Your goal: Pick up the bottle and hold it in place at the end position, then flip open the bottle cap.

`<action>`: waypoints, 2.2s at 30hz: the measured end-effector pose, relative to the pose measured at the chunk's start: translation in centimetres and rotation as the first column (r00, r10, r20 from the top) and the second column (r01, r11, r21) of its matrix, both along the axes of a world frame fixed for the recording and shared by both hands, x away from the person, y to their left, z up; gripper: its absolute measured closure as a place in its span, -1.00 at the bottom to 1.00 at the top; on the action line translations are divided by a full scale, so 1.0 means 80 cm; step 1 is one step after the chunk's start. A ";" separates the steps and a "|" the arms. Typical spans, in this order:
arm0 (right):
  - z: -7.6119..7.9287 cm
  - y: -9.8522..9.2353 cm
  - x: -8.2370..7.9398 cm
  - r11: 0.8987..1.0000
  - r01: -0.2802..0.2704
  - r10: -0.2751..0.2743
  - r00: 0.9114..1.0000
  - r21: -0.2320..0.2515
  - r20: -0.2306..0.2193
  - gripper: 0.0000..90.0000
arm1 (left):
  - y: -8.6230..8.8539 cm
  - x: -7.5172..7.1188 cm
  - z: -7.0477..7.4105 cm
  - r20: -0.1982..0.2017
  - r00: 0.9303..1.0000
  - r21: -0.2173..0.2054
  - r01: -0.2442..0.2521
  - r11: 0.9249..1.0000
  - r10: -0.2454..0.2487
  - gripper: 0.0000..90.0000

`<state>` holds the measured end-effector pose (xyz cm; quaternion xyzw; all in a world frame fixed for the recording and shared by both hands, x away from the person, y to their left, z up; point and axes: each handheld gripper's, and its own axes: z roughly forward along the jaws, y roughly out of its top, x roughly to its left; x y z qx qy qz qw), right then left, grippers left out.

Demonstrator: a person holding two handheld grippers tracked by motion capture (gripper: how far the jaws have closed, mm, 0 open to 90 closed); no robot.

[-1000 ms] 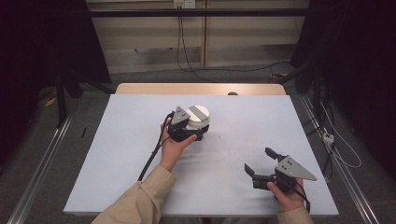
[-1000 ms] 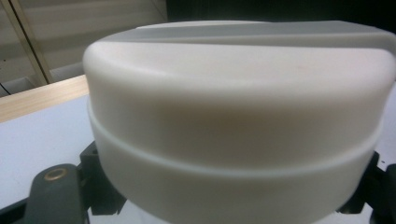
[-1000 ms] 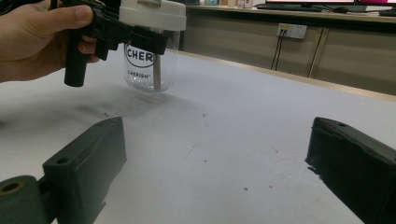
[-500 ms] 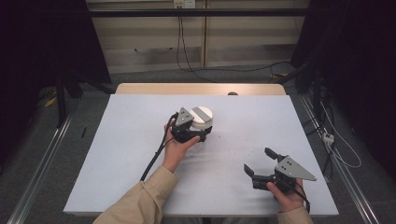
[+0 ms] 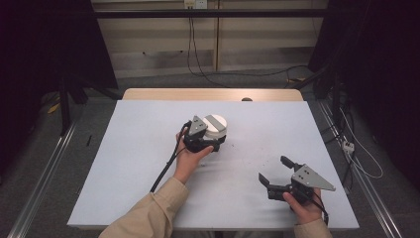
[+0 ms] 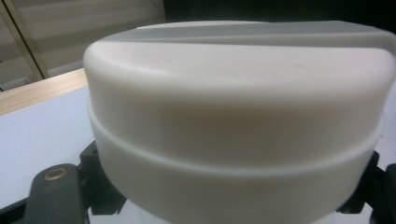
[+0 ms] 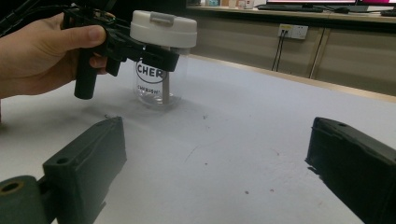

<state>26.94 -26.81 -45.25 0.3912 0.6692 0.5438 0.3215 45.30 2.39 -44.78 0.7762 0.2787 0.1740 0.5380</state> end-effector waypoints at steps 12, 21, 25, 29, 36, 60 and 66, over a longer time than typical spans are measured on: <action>-0.001 0.007 0.005 1.000 -0.012 0.012 1.000 0.009 -0.009 -0.91 | -0.001 -0.003 -0.005 0.025 1.000 0.004 0.018 1.000 -0.018 -0.59; -0.002 0.007 0.007 1.000 -0.010 0.010 1.000 0.008 -0.024 -0.91 | 0.001 -0.008 -0.007 0.037 0.999 0.011 0.014 1.000 -0.014 -0.59; -0.002 0.006 0.007 1.000 -0.006 0.006 0.999 0.016 -0.034 -0.91 | 0.003 -0.009 -0.008 0.027 1.000 0.005 0.011 1.000 -0.011 -0.59; -0.002 0.006 0.009 1.000 -0.002 0.003 0.999 0.025 -0.049 -0.91 | 0.004 -0.010 -0.008 0.028 0.999 0.007 0.017 1.000 -0.017 -0.59; -0.001 0.017 0.017 1.000 -0.011 0.012 0.998 0.014 -0.064 -0.90 | 0.007 -0.012 -0.009 0.021 1.000 0.013 0.015 1.000 -0.016 -0.59; 0.010 0.038 0.040 1.000 -0.024 0.025 0.990 0.006 -0.139 -0.81 | 0.011 -0.016 -0.012 0.032 0.999 -0.001 0.019 1.000 -0.019 -0.59; 0.012 0.047 0.053 0.999 -0.035 0.036 0.988 0.006 -0.149 -0.76 | 0.009 -0.017 -0.013 0.034 0.999 -0.005 0.012 1.000 -0.012 -0.59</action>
